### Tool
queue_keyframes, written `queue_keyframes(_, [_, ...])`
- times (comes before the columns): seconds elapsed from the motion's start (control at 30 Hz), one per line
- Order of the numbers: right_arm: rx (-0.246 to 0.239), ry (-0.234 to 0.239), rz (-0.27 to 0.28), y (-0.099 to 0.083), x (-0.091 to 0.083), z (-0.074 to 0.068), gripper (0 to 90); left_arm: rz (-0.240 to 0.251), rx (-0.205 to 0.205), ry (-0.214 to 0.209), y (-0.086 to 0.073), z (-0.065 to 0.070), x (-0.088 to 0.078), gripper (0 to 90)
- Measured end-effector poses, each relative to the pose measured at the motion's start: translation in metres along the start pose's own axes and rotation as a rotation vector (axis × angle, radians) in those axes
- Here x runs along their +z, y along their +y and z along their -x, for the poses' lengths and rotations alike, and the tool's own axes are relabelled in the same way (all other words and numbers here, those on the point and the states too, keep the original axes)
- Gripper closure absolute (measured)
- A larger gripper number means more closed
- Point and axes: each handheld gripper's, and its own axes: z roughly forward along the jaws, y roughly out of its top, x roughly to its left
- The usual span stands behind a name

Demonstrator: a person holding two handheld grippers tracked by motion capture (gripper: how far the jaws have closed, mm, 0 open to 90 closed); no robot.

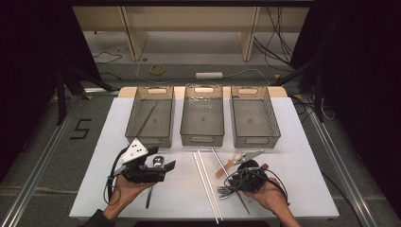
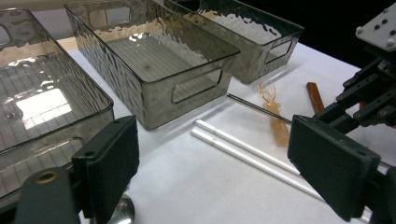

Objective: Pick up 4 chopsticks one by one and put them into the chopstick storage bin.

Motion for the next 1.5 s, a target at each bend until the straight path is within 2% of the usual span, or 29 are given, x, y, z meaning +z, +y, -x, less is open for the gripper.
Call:
queue_keyframes(0.5, [0.010,-0.003,-0.049,0.005,0.013,0.000,78.6,-0.004,0.010,-0.001,0.000,0.003,0.001,16.2])
queue_keyframes(0.87, [0.047,-0.012,-0.042,0.007,0.013,0.002,85.7,-0.008,0.016,-0.003,0.000,0.004,0.002,16.2])
queue_keyframes(1.0, [0.041,-0.010,-0.031,0.008,0.010,0.000,86.2,-0.008,0.018,-0.003,0.000,0.004,0.002,16.2])
queue_keyframes(1.27, [-0.015,0.014,0.003,0.015,-0.003,-0.005,86.5,-0.013,0.024,-0.014,0.002,0.004,0.003,16.1])
queue_keyframes(1.5, [-0.146,0.033,-0.010,0.023,-0.012,-0.017,86.5,-0.044,0.053,-0.058,0.005,0.009,0.008,16.1])
